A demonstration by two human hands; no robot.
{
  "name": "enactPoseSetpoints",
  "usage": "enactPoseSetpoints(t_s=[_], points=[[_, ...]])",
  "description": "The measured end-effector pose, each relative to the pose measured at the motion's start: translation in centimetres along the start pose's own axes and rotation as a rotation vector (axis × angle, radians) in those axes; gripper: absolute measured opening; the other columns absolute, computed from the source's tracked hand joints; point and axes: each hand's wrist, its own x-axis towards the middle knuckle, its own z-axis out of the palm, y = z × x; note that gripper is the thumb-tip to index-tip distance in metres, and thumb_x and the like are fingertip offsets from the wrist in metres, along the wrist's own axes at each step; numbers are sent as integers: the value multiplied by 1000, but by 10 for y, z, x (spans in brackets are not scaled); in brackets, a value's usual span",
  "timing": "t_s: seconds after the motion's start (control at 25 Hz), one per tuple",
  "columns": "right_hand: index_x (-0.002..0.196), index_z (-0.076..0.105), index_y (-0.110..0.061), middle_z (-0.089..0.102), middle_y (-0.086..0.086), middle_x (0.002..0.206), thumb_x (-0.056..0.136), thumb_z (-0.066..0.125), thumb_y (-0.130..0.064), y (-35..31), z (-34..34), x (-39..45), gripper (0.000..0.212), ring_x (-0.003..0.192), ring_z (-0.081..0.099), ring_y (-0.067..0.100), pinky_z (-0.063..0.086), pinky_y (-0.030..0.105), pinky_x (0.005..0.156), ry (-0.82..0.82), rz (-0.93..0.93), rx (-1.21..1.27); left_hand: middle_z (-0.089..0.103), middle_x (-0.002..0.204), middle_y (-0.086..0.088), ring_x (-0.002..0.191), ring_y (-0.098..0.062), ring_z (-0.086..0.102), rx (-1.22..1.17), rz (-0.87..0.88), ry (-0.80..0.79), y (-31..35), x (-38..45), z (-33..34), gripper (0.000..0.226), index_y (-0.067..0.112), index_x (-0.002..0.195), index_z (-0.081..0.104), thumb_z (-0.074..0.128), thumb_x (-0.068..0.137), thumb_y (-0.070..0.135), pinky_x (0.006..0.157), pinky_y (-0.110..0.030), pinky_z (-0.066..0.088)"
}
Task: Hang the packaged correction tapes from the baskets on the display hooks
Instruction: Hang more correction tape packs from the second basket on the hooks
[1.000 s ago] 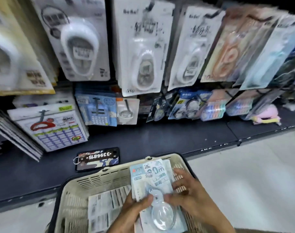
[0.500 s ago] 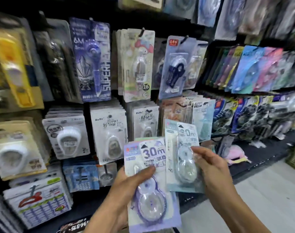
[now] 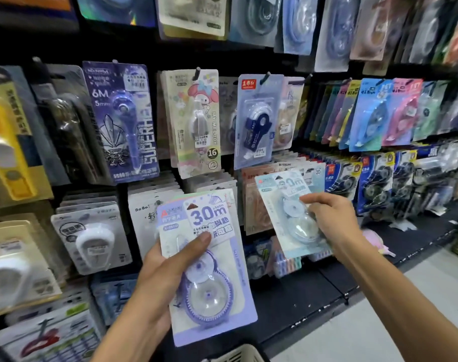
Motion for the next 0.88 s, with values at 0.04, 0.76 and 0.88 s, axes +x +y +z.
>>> enactPoseSetpoints(t_s=[0.04, 0.76, 0.88], points=[[90, 75, -25, 71, 0, 79, 93, 49, -2, -2, 2, -1, 34, 41, 47, 6, 38, 23, 40, -44, -10, -39, 79, 107, -15, 93, -35, 78, 12, 16, -7, 2, 1, 5, 55, 13, 117, 73, 86, 64, 25, 69, -42, 64], [102, 63, -14, 75, -2, 87, 77, 73, -17, 9, 21, -60, 27, 77, 72, 12, 59, 24, 61, -232, 50, 748, 81, 100, -8, 87, -21, 78, -2, 84, -18, -16, 26, 43, 39, 13, 107, 73, 79, 69, 14, 64, -26, 60], [98, 71, -24, 73, -9, 101, 90, 73, -19, 19, 7, -36, 10, 87, 69, 5, 53, 14, 67, -66, 18, 434, 81, 102, -4, 92, -21, 78, 37, 143, 75, -14, 28, 32, 36, 16, 112, 71, 78, 78, 9, 69, -29, 61]])
